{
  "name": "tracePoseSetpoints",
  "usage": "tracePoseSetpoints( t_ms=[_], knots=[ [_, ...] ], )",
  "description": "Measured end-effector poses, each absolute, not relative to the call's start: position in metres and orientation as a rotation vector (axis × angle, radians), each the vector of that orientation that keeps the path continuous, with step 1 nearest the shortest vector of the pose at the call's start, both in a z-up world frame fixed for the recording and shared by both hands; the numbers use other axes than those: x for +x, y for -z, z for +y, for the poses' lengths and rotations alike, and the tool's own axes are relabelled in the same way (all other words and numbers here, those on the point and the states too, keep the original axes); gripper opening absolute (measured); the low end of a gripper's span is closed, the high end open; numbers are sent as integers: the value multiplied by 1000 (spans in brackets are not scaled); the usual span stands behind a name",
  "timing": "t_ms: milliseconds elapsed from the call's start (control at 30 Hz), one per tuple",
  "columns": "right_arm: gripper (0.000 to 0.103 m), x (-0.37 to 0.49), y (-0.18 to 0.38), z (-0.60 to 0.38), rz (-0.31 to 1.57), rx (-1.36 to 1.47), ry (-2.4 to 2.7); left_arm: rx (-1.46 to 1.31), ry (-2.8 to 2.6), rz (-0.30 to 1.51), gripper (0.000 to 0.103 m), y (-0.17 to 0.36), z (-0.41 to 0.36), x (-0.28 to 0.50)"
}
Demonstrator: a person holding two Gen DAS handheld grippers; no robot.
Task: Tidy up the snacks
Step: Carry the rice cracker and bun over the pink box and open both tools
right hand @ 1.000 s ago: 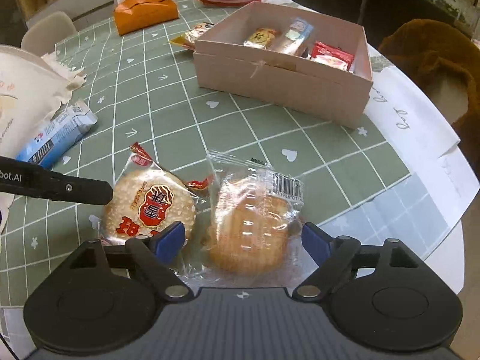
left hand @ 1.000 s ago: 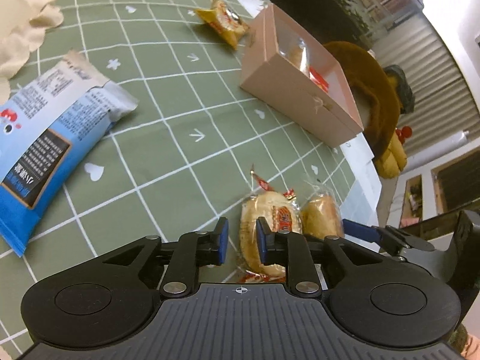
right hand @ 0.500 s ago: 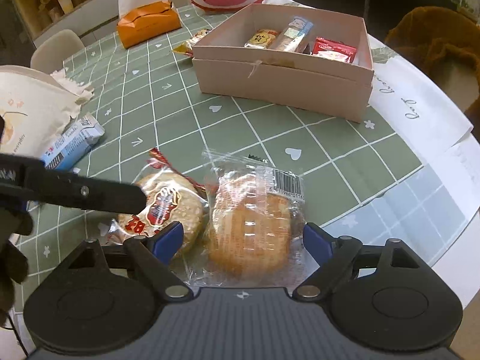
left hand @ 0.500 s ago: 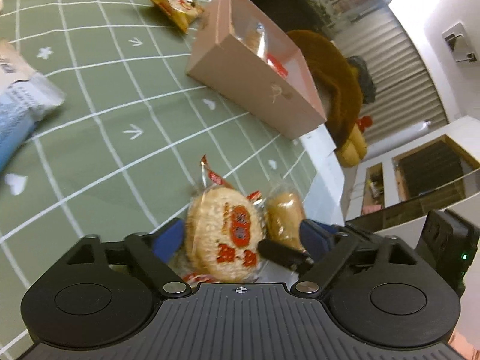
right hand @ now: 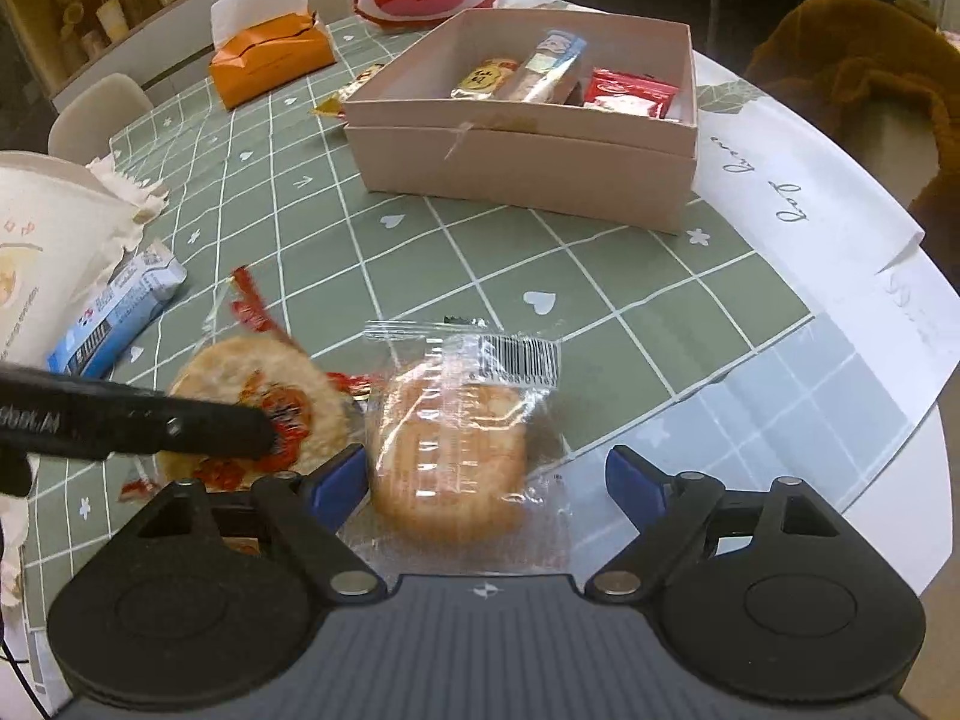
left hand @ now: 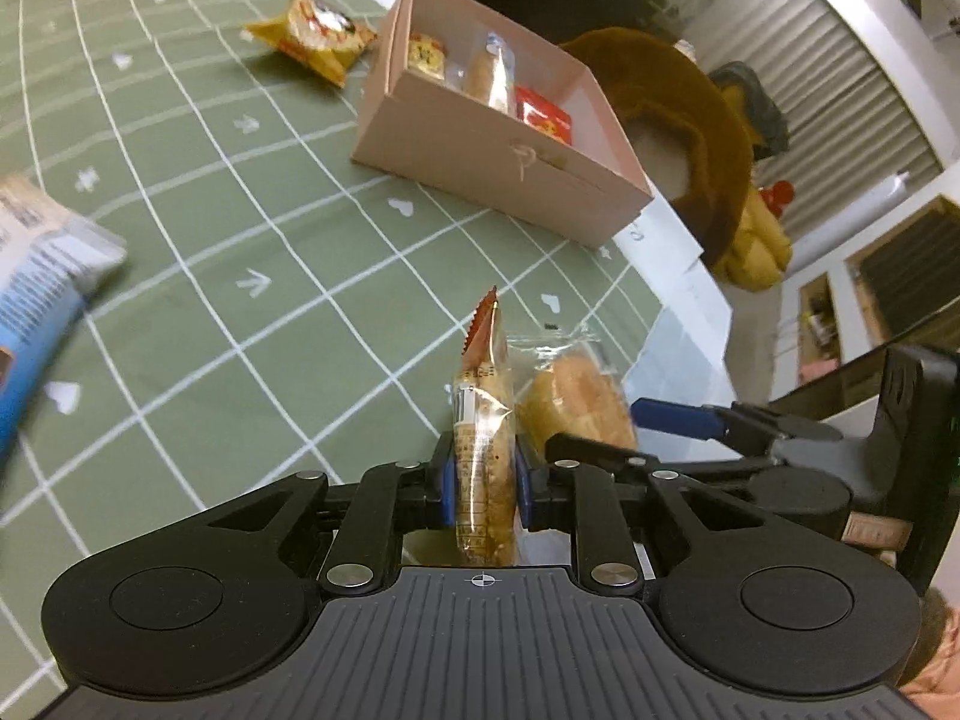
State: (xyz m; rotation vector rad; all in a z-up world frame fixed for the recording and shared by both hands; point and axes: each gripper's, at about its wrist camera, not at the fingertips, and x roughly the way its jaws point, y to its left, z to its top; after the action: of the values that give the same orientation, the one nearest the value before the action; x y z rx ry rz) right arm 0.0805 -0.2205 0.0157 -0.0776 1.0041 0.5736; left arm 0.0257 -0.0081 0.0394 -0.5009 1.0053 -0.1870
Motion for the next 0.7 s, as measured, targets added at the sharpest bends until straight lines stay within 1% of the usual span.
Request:
tracePoseSetpoints(
  t_ms=[200, 267, 300, 333, 367, 400, 467, 633, 700],
  knots=[
    [87, 90, -12, -210, 1027, -99, -581, -477, 158, 991, 22, -47, -7, 26],
    [85, 92, -13, -205, 1029, -114, -580, -480, 130, 994, 22, -45, -5, 25],
    [75, 91, -14, -203, 1025, -124, -581, -488, 120, 996, 22, -45, -3, 25],
    [63, 91, -16, -202, 1027, -131, -592, -502, 112, 997, 22, -45, 0, 24],
    [60, 91, -20, -202, 1032, -134, -602, -525, 107, 994, 22, -47, 4, 24],
    [54, 91, -26, -203, 1033, -131, -608, -556, 110, 986, 22, -52, 8, 25],
    [54, 95, -50, -209, 1006, -100, -632, -608, 139, 931, 22, -76, 18, 34],
    [54, 140, -167, -220, 758, -77, -630, -515, 184, 714, 22, -182, 33, 88],
    [54, 168, -206, -224, 700, -51, -613, -466, 206, 666, 23, -216, 33, 118]
  ],
)
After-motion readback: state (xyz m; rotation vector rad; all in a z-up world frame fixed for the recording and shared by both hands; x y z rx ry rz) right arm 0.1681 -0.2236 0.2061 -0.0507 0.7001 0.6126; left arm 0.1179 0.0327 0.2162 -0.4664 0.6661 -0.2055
